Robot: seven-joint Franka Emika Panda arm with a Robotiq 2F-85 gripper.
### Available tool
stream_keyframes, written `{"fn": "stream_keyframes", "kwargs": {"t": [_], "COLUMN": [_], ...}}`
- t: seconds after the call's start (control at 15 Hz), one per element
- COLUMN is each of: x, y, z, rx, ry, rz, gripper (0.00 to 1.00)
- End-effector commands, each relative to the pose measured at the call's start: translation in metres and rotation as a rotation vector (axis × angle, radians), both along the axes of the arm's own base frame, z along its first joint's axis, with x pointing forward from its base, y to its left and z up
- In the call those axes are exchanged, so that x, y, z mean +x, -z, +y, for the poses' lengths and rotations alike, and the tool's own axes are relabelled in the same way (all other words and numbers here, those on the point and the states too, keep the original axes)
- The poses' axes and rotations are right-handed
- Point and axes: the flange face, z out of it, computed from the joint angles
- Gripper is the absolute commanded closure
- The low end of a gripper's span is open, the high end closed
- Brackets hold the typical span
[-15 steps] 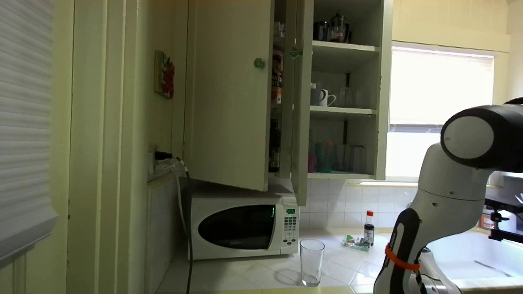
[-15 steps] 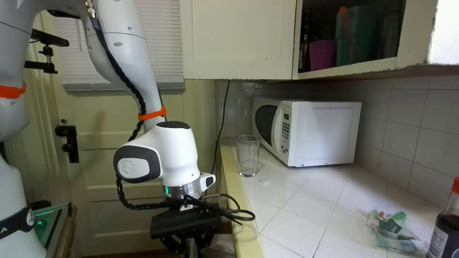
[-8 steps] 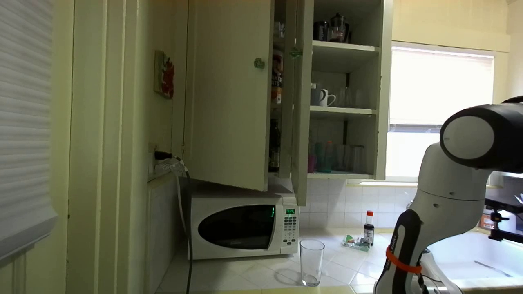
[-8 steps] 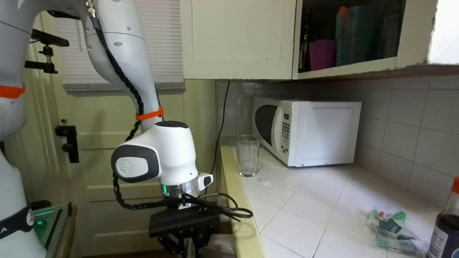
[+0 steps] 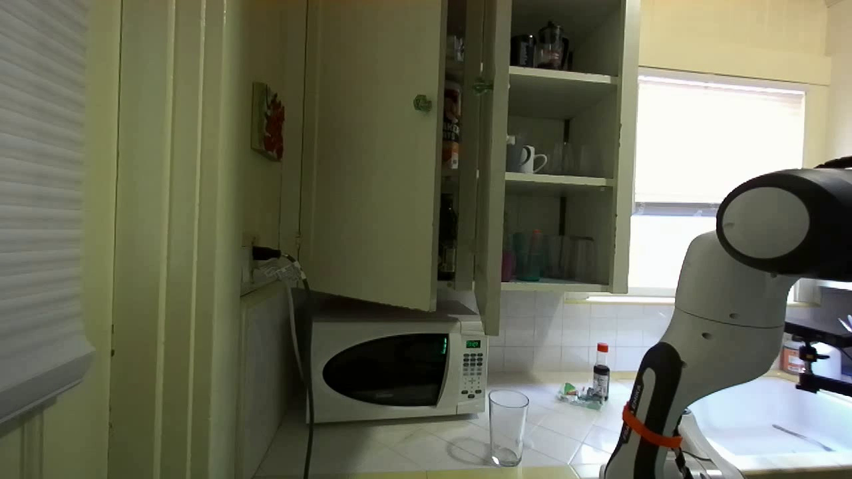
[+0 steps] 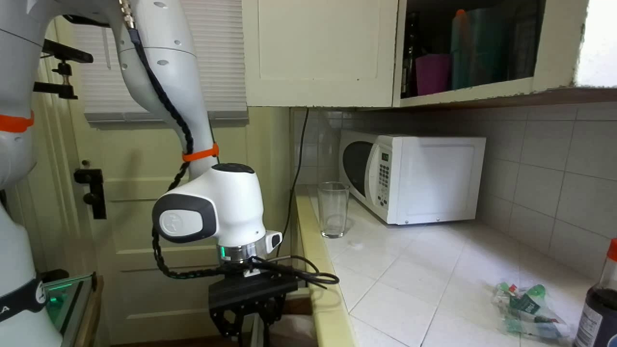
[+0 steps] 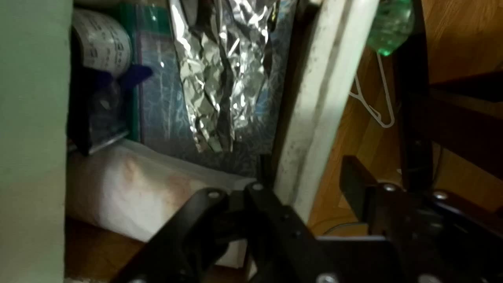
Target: Close the cabinet door on the left then open the topmost drawer.
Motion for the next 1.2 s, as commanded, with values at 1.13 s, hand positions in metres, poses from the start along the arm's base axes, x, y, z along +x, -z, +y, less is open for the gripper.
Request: {"fn": "stream_keyframes", "kwargs": {"t": [1.13], "x": [-0.028], "y": [0.023], "z": [-0.002], "rx": [0.070], "ry": [-0.010], "rz": [0.166], "gripper": [0.00]}}
